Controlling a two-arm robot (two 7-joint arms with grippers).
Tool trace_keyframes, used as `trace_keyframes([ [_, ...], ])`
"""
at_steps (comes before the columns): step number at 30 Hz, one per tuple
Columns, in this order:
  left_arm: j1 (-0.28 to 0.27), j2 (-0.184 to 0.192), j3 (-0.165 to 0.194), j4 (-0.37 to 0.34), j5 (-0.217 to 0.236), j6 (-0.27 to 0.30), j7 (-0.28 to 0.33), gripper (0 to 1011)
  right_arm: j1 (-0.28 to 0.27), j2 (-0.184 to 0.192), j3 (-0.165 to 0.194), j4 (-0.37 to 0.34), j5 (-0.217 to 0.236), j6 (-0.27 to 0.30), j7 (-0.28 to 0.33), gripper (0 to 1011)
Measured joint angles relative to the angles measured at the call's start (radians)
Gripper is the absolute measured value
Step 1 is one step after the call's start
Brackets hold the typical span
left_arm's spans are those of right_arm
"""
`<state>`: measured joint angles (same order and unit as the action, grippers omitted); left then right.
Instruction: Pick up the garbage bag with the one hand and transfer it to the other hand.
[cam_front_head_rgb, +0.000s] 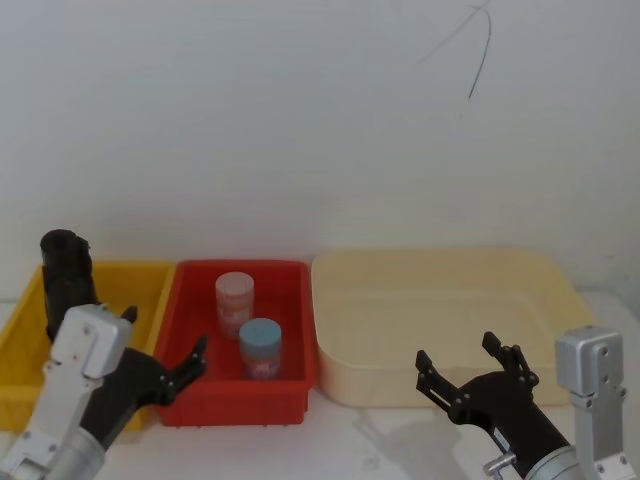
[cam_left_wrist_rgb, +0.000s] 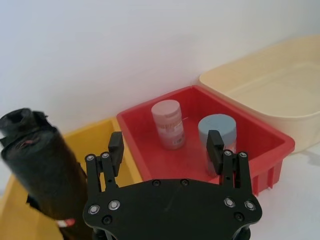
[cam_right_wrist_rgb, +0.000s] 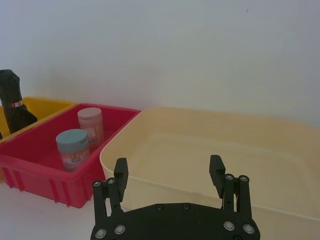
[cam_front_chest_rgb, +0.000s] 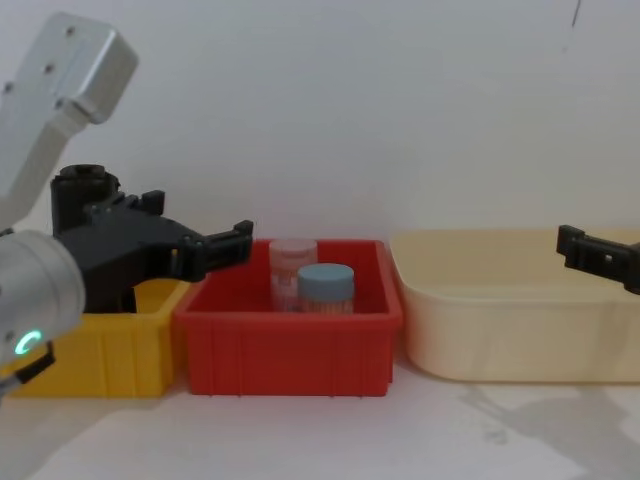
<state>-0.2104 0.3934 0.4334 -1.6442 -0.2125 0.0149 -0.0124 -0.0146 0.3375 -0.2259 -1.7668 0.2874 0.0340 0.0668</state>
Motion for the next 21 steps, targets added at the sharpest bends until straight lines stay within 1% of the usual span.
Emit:
trace_keyframes([
  [5,0.038,0.017,-0.026,-0.028,-0.022,0.004,0.000,1001,0.000,0.000,0.000,0.000,0.000,0.000,0.000,1000],
  [7,0.060,0.027,-0.043,-0.044,-0.034,0.008,-0.001,1001,0.000,0.000,0.000,0.000,0.000,0.000,0.000,1000],
  [9,0.070,0.031,-0.051,-0.052,-0.041,0.011,-0.001,1001,0.000,0.000,0.000,0.000,0.000,0.000,0.000,999],
  [12,0.100,0.043,-0.078,-0.072,-0.061,0.022,0.000,1001,0.000,0.000,0.000,0.000,0.000,0.000,0.000,999],
  [15,0.113,0.048,-0.094,-0.081,-0.072,0.029,0.002,1001,0.000,0.000,0.000,0.000,0.000,0.000,0.000,1000],
  [18,0.130,0.054,-0.120,-0.091,-0.091,0.044,0.007,1001,0.000,0.000,0.000,0.000,0.000,0.000,0.000,1000],
  [21,0.134,0.056,-0.134,-0.092,-0.102,0.053,0.008,1001,0.000,0.000,0.000,0.000,0.000,0.000,0.000,1000],
])
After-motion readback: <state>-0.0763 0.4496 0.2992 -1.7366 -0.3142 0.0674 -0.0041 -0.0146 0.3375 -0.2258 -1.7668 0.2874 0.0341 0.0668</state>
